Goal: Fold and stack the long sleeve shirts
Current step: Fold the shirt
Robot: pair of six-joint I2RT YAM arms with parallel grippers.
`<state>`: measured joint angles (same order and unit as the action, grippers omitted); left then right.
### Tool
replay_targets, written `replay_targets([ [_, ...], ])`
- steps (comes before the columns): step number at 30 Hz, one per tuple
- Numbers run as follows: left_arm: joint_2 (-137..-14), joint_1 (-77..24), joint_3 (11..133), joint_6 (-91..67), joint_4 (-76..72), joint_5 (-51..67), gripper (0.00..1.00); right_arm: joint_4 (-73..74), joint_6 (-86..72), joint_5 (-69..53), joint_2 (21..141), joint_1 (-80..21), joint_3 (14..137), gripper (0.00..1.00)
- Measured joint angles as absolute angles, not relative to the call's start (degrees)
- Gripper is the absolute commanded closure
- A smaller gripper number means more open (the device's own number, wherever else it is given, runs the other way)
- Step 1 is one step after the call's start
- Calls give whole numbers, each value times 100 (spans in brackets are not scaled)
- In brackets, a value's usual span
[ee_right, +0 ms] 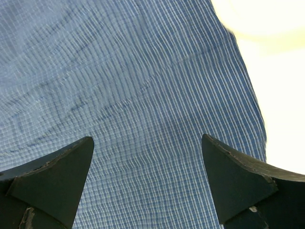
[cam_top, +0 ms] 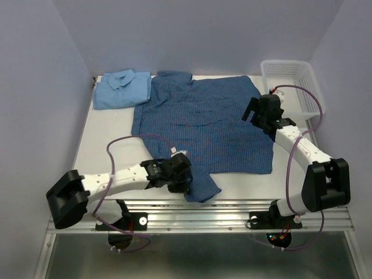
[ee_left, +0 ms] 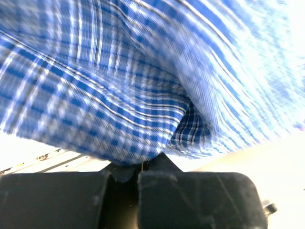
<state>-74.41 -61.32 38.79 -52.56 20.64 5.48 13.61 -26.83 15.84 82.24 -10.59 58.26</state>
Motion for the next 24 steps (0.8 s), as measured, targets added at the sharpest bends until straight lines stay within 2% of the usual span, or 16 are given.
replay_targets([
  [3, -6593, -5835, 4303, -5144, 2333, 242, 100, 1553, -2860, 1706, 8071, -1059, 5588, 0],
  [8, -5404, -4344, 4834, -4950, 2523, -486, 100, 2088, -3105, 2064, 7673, -1059, 4969, 0],
  [12, -5052, -3763, 5308, -4880, 2825, -1269, 100, 2875, -3424, 2383, 7258, -1024, 4740, 0],
  [16, -4777, -3555, 5745, -4827, 3015, -2161, 100, 3531, -3747, 2386, 6670, -467, 4543, 0],
  [19, -4609, -3433, 5791, -4779, 3098, -2515, 100, 3782, -3997, 2067, 6163, 189, 4233, 0],
  [24, -4637, -3365, 5725, -4471, 2974, -2257, 100, 3944, -4093, 609, 5822, 294, 3903, 0],
])
